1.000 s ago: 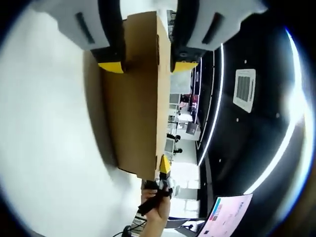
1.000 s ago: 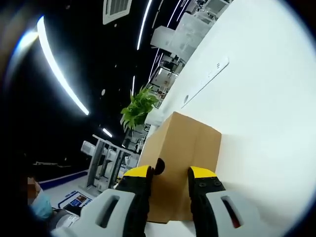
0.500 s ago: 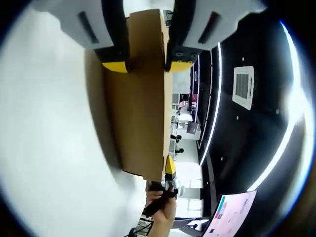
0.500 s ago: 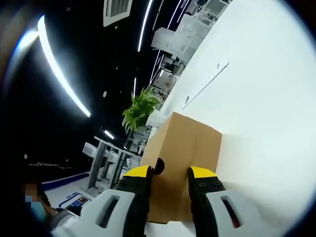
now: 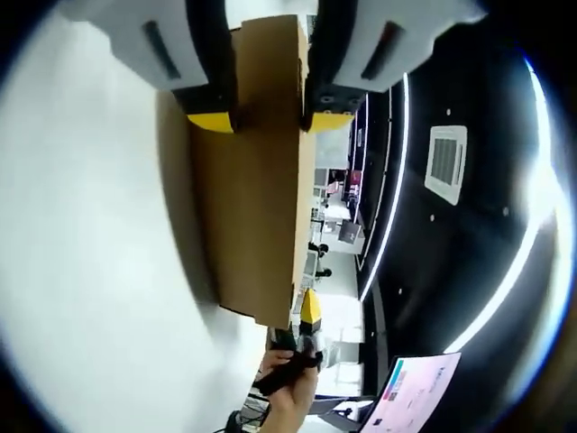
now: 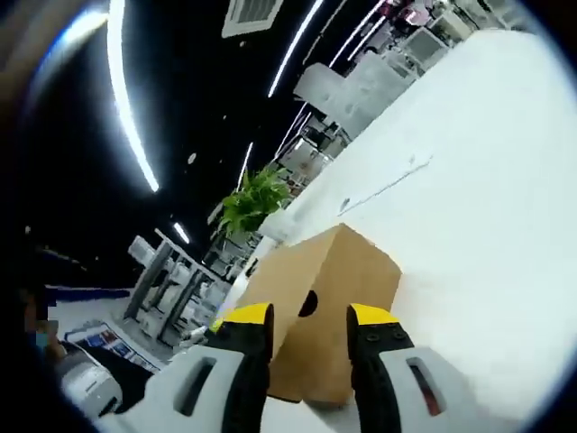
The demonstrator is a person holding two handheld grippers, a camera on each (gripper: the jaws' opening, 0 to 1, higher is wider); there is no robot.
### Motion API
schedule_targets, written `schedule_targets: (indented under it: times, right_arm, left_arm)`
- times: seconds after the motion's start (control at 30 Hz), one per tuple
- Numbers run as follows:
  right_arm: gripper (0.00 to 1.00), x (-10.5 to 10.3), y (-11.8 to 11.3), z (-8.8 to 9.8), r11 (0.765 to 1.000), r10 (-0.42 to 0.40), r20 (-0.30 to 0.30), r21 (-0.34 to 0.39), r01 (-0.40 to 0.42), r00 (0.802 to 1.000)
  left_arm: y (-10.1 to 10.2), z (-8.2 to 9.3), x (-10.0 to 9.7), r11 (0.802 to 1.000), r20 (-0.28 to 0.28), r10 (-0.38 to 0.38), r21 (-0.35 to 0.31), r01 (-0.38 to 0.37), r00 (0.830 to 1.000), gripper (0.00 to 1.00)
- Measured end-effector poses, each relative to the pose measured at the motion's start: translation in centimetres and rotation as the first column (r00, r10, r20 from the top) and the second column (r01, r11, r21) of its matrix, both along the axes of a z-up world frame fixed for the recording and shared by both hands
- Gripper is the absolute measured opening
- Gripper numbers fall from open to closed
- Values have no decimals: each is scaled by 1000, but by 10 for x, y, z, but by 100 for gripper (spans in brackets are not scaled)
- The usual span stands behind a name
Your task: Operate the shoe box by opening the lid, removing the specified soft item, and placing it in the target area until the item is outside and the box remains undamaged.
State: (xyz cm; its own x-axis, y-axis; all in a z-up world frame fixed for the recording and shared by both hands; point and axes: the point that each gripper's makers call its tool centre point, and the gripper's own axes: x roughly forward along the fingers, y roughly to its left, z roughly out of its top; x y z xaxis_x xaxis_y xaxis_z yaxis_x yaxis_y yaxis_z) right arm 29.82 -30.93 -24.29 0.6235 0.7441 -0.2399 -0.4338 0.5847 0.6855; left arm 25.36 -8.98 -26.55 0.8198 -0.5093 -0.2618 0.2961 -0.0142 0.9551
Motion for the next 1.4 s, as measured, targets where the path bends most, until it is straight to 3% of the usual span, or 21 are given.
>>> schedule_targets:
  times: [0.1,0.2,0.3,0.37,0.43,0.5,0.57,0.6,0.67,0.73,0.77,0.83,0.87,0.93,0.97,1.03,1.13,1.17,1.2,1.27,1.4]
  right_arm:
    - [32,-7,-4,14,986,-4,115,-163,23,993]
    - [31,-10,-11,23,928,-15,231,-360,100,973]
    - [29,-16,-25,30,756,40,345,-624,197,938]
    - [29,-17,-32,43,615,119,435,-738,278,892]
    - [28,-20,-29,56,560,177,488,-764,320,855]
    - [27,-25,-22,66,561,210,517,-759,331,830]
    - [29,-28,-13,65,641,174,510,-708,296,842]
    - [31,-28,-10,63,662,170,507,-694,283,845]
    - [32,-29,-9,61,651,179,513,-702,289,840]
    - [32,-31,-6,68,599,237,555,-730,329,797]
    - [32,-32,-1,74,604,249,581,-719,345,775]
    - [31,-41,17,94,676,293,669,-650,347,683]
    - [30,-47,27,109,739,286,730,-580,342,621]
    - [27,-49,29,111,792,222,728,-523,316,649]
    - [27,-49,31,115,804,220,746,-504,316,628]
    - [29,-49,32,115,758,256,764,-539,367,593]
    - [46,-56,38,100,629,377,731,-653,422,569]
    - [48,-57,40,97,614,392,723,-666,423,569]
    - [47,-59,41,89,579,422,696,-700,418,581]
    - [44,-63,38,60,474,461,593,-794,381,660]
    - [50,-67,51,48,440,513,590,-804,400,623]
  left_arm:
    - [0,-1,0,1000,3,3,3,-3,1000,30]
    - [0,-2,0,1000,-2,4,1,-4,1000,31]
    - [0,-1,0,1000,5,3,5,-3,1000,30]
    - [-1,0,-1,1000,5,6,-5,-6,1000,30]
    - [-1,0,-1,1000,6,5,-8,-5,1000,31]
    - [-2,0,-2,1000,4,1,-9,-1,1000,31]
    - [-2,0,-2,1000,2,0,-11,0,1000,31]
    - [-2,0,-2,1000,3,0,-12,0,1000,31]
    - [-3,1,-2,1000,5,4,-22,-4,1000,31]
    - [-3,0,-2,1000,10,6,-17,-6,1000,32]
    - [-2,-1,-2,1000,10,6,-16,-6,1000,32]
    - [-2,-1,-2,1000,7,5,-17,-5,1000,32]
    - [-2,-1,-1,1000,9,5,-18,-5,1000,31]
    - [-3,0,-1,1000,13,7,-25,-7,1000,31]
    - [-3,-1,0,1000,14,8,-26,-7,1000,31]
    - [-2,-1,-1,1000,13,6,-22,-5,1000,31]
    - [-2,-1,0,1000,11,-1,-20,1,1000,31]
    - [-2,-1,0,1000,12,-2,-15,2,1000,31]
    - [-2,-2,0,1000,14,-3,-11,3,1000,31]
    - [-2,-2,0,1000,20,-4,-5,4,1000,31]
    - [-2,-2,1,1000,20,5,-10,-4,1000,31]
